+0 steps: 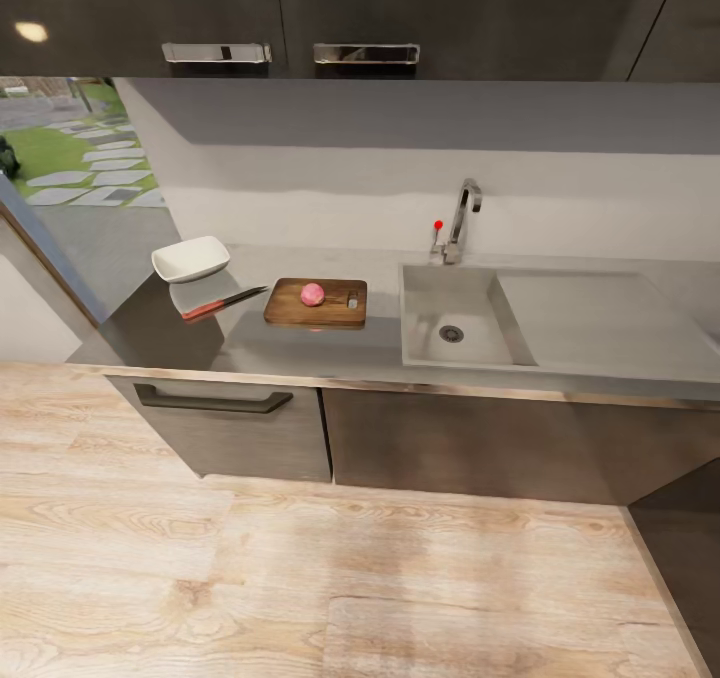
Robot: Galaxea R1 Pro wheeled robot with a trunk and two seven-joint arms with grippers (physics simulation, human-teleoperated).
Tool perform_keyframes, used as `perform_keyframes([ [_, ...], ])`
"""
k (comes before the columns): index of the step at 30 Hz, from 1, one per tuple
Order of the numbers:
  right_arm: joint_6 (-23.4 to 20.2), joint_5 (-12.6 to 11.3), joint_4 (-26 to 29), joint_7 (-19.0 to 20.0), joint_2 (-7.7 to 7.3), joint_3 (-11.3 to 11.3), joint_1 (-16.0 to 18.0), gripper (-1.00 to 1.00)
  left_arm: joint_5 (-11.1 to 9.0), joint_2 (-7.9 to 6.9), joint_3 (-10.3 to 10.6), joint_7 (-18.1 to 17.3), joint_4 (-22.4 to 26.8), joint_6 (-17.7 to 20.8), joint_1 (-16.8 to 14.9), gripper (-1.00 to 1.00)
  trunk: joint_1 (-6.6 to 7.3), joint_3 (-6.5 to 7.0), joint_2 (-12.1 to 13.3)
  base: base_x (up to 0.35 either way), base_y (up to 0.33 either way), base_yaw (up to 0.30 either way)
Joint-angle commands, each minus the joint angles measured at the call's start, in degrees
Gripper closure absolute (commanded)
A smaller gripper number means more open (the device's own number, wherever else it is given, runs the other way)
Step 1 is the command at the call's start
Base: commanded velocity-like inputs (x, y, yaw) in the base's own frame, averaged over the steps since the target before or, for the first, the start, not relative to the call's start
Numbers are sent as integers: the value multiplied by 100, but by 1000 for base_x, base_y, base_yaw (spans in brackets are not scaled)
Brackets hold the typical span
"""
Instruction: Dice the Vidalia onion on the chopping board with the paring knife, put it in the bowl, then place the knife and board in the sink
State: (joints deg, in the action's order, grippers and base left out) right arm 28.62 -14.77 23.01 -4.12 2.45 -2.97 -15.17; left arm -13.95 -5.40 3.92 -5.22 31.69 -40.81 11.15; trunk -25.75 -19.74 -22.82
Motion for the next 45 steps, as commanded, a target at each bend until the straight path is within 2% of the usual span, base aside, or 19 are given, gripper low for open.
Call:
perform_keyframes([
  [1,3,-29,7,-45,4,-33,-3,-100,-51,-3,38,286,7,-7,2,-100,-4,-7,-9,0,0,0],
  [5,0,-40,8,-53,8,-30,-3,-100,-41,2,52,628,5,-10,3,-100,-4,-7,-9,0,0,0],
  [8,14,-38,10,-59,4,-29,-3,-100,-38,3,55,725,-15,-7,3,-100,-4,-7,-9,0,55,0],
  [45,54,12,161,-69,-25,-24,-3,-100,-37,-5,56,756,-39,-6,3,-100,-4,-7,-9,0,289,0],
])
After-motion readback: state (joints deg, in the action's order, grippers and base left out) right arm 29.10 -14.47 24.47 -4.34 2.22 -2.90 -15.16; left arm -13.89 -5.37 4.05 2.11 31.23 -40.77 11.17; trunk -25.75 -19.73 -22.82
